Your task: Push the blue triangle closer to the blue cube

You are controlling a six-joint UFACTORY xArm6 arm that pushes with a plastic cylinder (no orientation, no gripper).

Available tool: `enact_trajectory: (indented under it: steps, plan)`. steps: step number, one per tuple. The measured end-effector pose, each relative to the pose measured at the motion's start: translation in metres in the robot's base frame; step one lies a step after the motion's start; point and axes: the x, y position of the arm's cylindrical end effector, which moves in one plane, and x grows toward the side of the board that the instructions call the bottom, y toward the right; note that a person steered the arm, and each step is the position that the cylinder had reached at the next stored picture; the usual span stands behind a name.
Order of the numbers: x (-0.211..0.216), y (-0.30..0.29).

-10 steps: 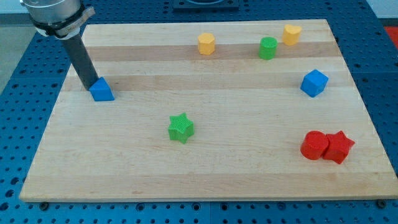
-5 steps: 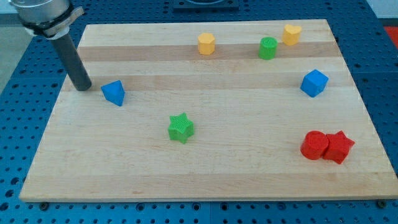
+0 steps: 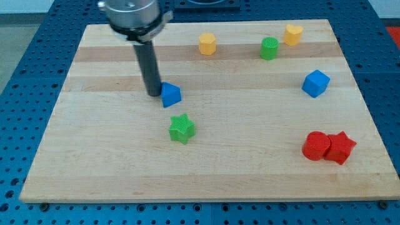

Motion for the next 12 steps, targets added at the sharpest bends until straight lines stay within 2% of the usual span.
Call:
enact_trajectory:
  steps: [2, 3, 4, 5, 6, 7, 8, 10, 12]
  plan:
    - [-0.034, 0.065]
    - [-0.043, 0.059]
    - [-0.045, 0.028]
    - [-0.015, 0.008]
    - [0.014, 0.014]
    - [0.034, 0.037]
    - [0.032, 0.054]
    - [-0.004, 0.116]
    - [-0.007, 0.151]
